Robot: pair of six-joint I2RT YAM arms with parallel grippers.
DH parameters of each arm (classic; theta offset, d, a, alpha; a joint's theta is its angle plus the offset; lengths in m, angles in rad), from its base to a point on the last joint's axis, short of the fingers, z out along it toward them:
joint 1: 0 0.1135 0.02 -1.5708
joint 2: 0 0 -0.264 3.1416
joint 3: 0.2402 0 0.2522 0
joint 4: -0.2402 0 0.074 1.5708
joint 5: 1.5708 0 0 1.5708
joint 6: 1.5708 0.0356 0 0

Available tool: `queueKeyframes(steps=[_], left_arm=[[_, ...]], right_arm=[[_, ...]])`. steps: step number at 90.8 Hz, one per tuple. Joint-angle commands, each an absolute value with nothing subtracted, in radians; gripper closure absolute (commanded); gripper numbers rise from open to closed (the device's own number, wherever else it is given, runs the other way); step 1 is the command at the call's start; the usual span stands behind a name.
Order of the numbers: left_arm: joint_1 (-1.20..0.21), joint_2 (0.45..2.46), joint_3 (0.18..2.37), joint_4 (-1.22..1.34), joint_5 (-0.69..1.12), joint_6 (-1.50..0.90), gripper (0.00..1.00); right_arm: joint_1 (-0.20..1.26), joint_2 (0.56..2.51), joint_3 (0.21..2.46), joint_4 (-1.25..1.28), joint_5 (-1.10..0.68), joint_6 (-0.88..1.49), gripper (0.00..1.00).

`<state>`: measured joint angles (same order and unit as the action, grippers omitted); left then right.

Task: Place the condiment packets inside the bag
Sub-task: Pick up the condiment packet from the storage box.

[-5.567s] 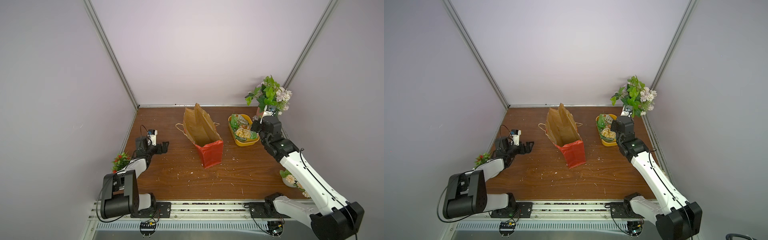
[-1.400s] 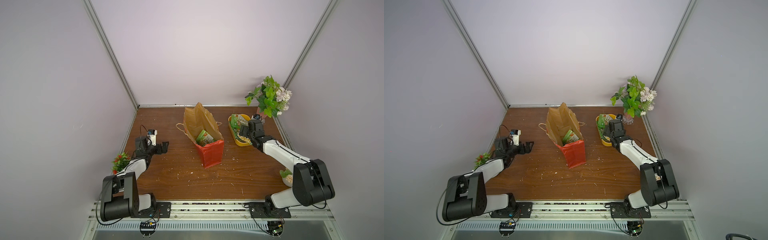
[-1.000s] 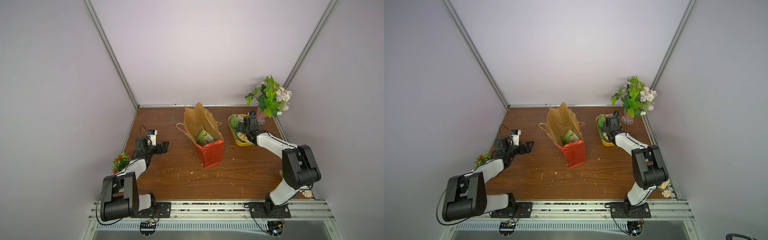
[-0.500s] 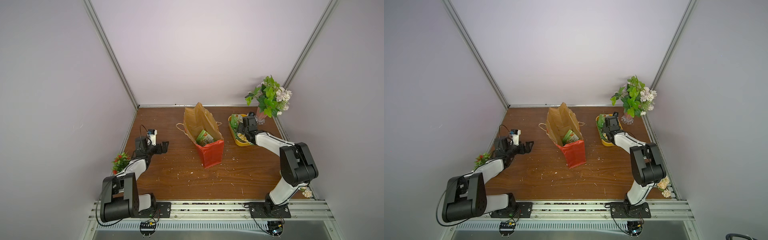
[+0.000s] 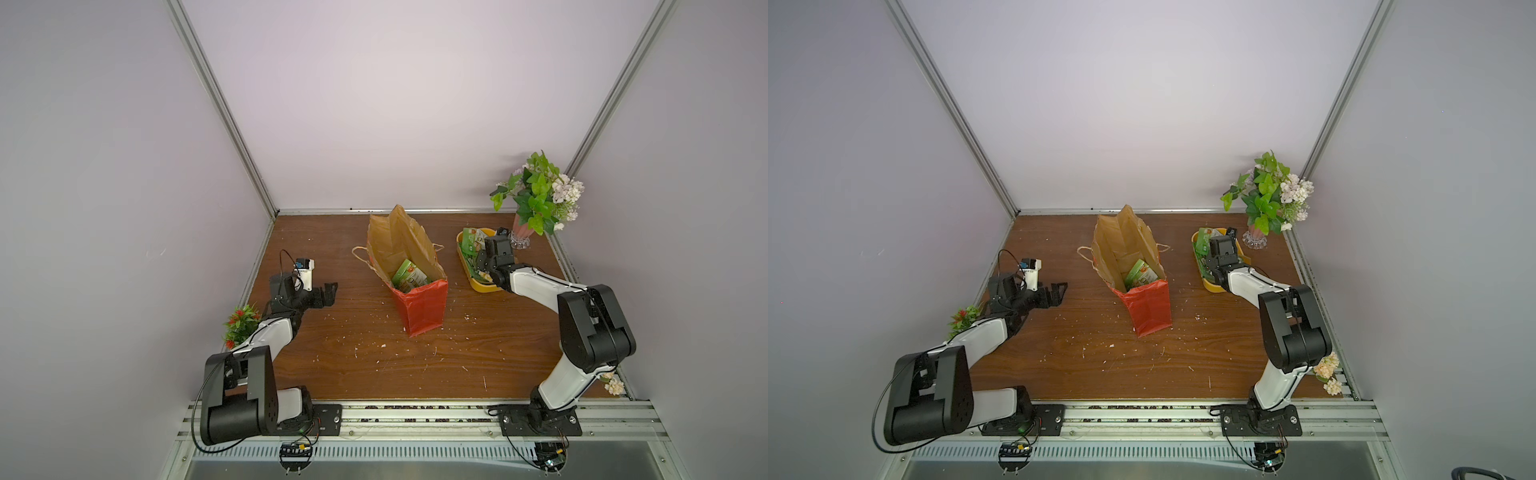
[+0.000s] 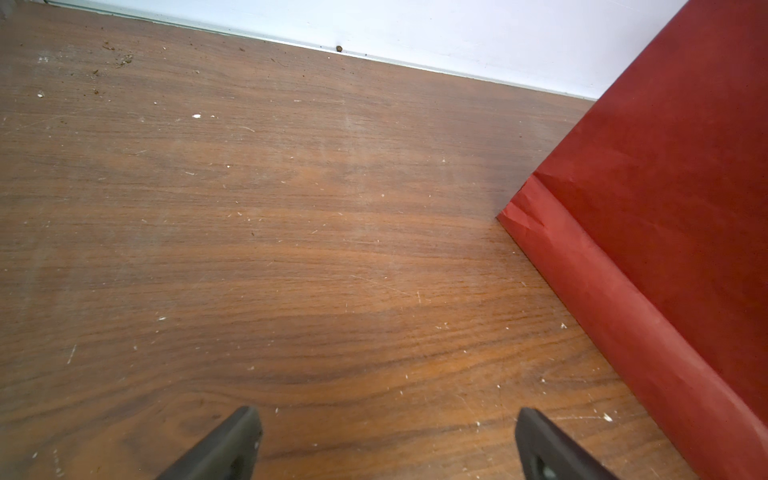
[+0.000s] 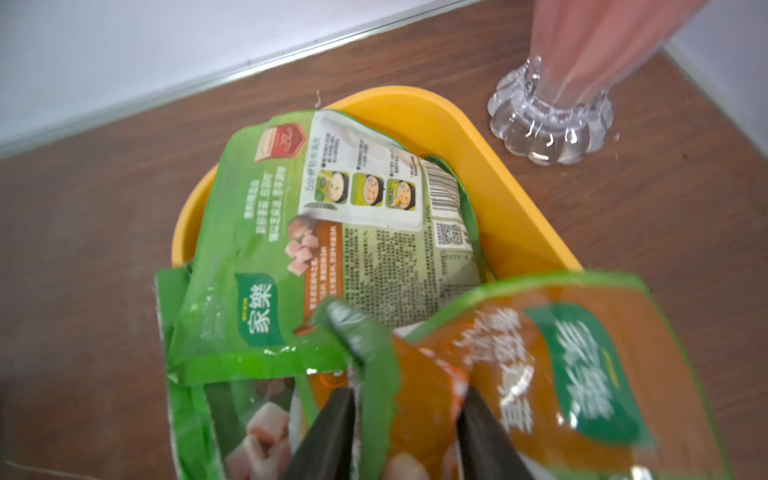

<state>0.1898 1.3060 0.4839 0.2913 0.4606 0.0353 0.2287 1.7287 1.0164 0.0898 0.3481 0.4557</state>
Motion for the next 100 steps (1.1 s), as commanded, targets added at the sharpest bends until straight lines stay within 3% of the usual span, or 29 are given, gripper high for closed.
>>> queueKeyframes(steps=[1, 8, 22, 37, 68, 100], left_arm=[[0.199, 1.3, 0.482, 0.281, 0.469, 0.047, 0.02], [0.199, 1.301, 0.482, 0.281, 0.468, 0.048, 0.02], [0.199, 1.303, 0.483, 0.281, 0.466, 0.046, 0.01], [0.199, 1.304, 0.483, 0.281, 0.465, 0.047, 0.01], [0.199, 1.301, 0.483, 0.281, 0.465, 0.048, 0.01], [0.199, 1.298, 0.48, 0.281, 0.462, 0.048, 0.01]], right_arm=[[0.225, 1.68, 1.02, 0.092, 0.353, 0.459, 0.74], [0.225, 1.631, 1.023, 0.083, 0.354, 0.457, 0.85], [0.225, 1.523, 1.011, 0.066, 0.336, 0.456, 0.92], [0.225, 1.373, 0.986, 0.054, 0.263, 0.456, 0.93], [0.235, 1.144, 1.014, 0.057, -0.154, 0.461, 0.91], [0.489, 1.174, 1.228, -0.006, -0.161, 0.399, 0.9]])
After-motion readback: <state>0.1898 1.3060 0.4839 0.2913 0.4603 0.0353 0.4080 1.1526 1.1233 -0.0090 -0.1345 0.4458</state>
